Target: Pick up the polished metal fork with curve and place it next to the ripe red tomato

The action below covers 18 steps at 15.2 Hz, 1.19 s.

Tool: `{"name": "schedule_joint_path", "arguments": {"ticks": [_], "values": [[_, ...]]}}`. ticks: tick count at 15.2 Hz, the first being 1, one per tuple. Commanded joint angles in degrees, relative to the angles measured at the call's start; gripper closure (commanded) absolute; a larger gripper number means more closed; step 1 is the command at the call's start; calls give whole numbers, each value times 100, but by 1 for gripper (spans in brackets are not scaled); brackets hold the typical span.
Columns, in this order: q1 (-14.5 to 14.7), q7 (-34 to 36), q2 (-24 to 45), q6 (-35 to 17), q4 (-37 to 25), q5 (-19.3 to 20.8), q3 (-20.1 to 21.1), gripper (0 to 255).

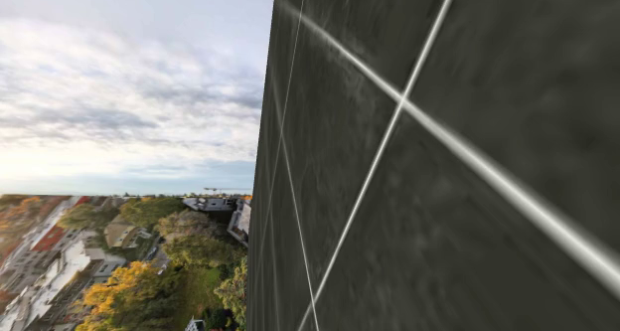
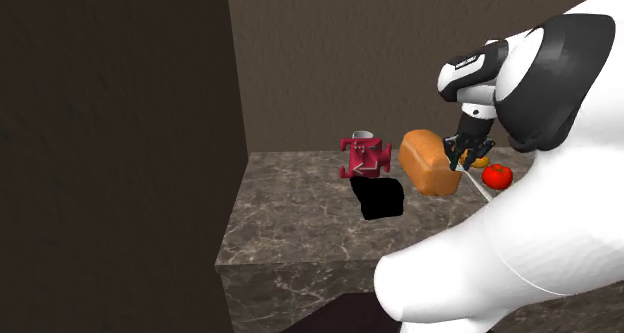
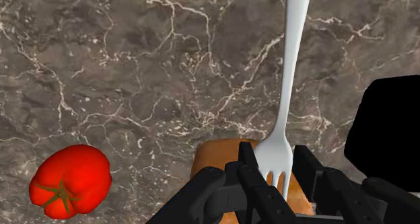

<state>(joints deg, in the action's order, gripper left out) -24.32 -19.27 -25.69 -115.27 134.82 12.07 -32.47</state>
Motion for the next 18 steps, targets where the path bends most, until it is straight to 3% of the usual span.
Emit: {"name": "schedule_joint_path", "arguments": {"ticks": [1,6,10,15,18], "values": [[-35,-326,180,-36,-167,-11,-261,255],[-70,-1196,718,-34,-734,-186,-945,255],[-36,-1996,1325,-14,-1296,-554,-1551,255],[-89,-3243,2452,115,-2156,-1494,-2309,255],[-441,-4088,3340,334,-2784,-2312,-2541,255]]}}
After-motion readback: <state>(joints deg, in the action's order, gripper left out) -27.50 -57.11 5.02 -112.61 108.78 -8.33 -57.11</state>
